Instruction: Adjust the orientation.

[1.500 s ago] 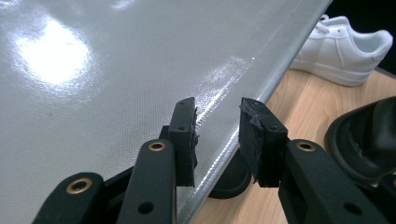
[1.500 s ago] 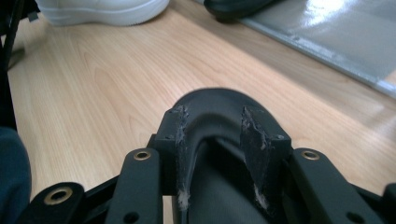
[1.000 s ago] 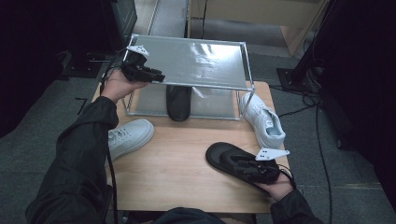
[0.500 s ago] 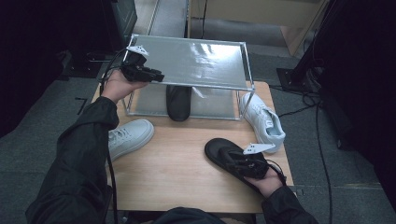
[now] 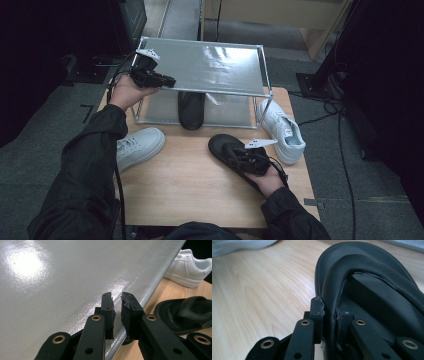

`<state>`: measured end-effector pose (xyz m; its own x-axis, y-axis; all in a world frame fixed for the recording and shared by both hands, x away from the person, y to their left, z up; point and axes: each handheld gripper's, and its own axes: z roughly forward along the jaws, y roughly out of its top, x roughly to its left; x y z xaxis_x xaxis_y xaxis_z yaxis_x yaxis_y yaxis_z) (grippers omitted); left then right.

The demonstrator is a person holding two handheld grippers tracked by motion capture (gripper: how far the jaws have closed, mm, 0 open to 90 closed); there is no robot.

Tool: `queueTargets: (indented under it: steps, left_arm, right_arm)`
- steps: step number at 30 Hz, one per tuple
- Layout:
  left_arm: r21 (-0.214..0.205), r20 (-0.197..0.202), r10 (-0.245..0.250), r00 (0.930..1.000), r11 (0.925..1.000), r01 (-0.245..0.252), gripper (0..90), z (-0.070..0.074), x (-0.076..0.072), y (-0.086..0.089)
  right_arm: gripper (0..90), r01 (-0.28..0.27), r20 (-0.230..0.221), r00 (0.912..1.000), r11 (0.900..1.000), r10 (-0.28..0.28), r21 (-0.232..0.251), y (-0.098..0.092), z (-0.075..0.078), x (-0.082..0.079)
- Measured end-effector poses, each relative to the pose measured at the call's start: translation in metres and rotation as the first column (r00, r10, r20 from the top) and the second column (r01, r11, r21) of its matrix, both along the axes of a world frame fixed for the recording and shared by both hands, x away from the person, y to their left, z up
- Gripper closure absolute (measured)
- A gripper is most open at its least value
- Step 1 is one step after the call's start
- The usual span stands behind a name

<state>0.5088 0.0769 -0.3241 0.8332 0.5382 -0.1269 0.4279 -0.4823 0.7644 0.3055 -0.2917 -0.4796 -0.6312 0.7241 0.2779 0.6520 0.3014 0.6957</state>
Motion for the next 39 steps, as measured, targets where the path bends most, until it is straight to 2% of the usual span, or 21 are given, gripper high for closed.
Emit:
queueTargets:
  steps: [6,10,11,13,14,17,18,19,20,21,22,24,27,29,31,33,37,39]
  left_arm:
    - [0.017,0.022,-0.006,0.9997,0.9998,0.006,83.5,0.0,-0.002,-0.002]
    - [0.015,0.018,-0.005,0.9998,0.9999,0.004,84.5,0.0,-0.001,-0.002]
    - [0.015,0.021,-0.003,0.9998,0.9999,0.003,85.0,0.0,-0.001,-0.002]
    - [0.017,0.022,-0.004,0.9997,0.9999,0.003,85.2,0.0,-0.002,-0.002]
    - [0.019,0.023,-0.004,0.9997,0.9998,0.004,85.8,0.0,-0.002,-0.002]
    - [0.018,0.024,-0.004,0.9997,0.9998,0.003,86.0,0.0,-0.002,-0.002]
    - [0.018,0.025,-0.003,0.9997,0.9998,0.003,86.1,-0.001,-0.002,-0.002]
    - [0.017,0.024,-0.001,0.9997,0.9999,0.0,86.2,-0.001,-0.002,-0.003]
    - [0.017,0.024,-0.001,0.9997,0.9999,0.0,86.2,-0.001,-0.002,-0.003]
    - [0.018,0.026,0.0,0.9997,0.9998,-0.001,86.2,-0.001,-0.002,-0.003]
    - [0.019,0.026,0.001,0.9997,0.9998,-0.002,86.2,-0.001,-0.002,-0.003]
    - [0.018,0.027,0.002,0.9996,0.9998,-0.003,86.4,-0.001,-0.003,-0.003]
    - [0.016,0.029,0.001,0.9996,0.9999,-0.001,86.4,-0.001,-0.002,-0.002]
    - [0.015,0.033,-0.002,0.9995,0.9999,0.001,86.4,-0.001,-0.002,-0.002]
    - [0.013,0.032,-0.002,0.9995,0.9999,0.002,86.5,-0.002,-0.002,-0.002]
    - [0.012,0.034,0.0,0.9994,0.9999,0.0,86.5,-0.002,-0.003,-0.002]
    - [0.006,0.038,0.003,0.9993,1.0,-0.004,86.5,-0.002,-0.003,-0.002]
    - [-0.022,0.043,0.01,0.999,0.9997,-0.009,86.5,-0.006,-0.004,0.001]
  right_arm:
    - [79.7,0.022,0.005,0.9997,0.9998,-0.022,0.002,0.008,-0.007,0.01]
    - [77.7,0.015,0.013,0.9998,0.9999,-0.015,-0.008,0.009,-0.008,0.01]
    - [72.5,0.014,0.021,0.9997,0.9999,-0.014,0.006,0.007,-0.004,0.007]
    - [70.4,0.011,0.027,0.9996,0.9998,-0.011,0.015,0.005,-0.001,0.006]
    - [69.3,0.009,0.024,0.9997,0.9997,-0.009,0.022,0.0,0.005,0.001]
    - [69.7,-0.002,0.028,0.9996,0.9995,0.001,0.03,-0.007,0.01,-0.005]
    - [70.9,-0.004,0.048,0.9988,0.9995,0.003,0.032,-0.012,0.015,-0.01]
    - [73.9,-0.009,0.076,0.9971,0.9997,0.008,0.023,-0.02,0.02,-0.017]
    - [73.9,-0.009,0.076,0.9971,0.9997,0.008,0.023,-0.02,0.02,-0.017]
    - [76.8,-0.013,0.105,0.9944,0.9998,0.015,-0.017,-0.027,0.021,-0.021]
    - [76.8,-0.013,0.105,0.9944,0.9998,0.015,-0.017,-0.027,0.021,-0.021]
    - [80.4,0.002,0.107,0.9943,0.9986,0.004,-0.054,-0.039,0.016,-0.023]
    - [81.7,0.018,0.09,0.9959,0.9974,-0.012,-0.07,-0.045,0.01,-0.024]
    - [83.2,0.03,0.041,0.9988,0.9954,-0.026,-0.091,-0.049,-0.001,-0.024]
    - [83.4,0.02,0.037,0.9992,0.9949,-0.016,-0.099,-0.048,-0.003,-0.024]
    - [83.4,-0.015,0.026,0.9995,0.9943,0.018,-0.105,-0.039,-0.005,-0.024]
    - [84.5,-0.042,0.029,0.9985,0.9922,0.045,-0.117,-0.028,-0.004,-0.026]
    - [84.4,-0.061,0.024,0.9977,0.9918,0.064,-0.112,-0.018,-0.003,-0.026]
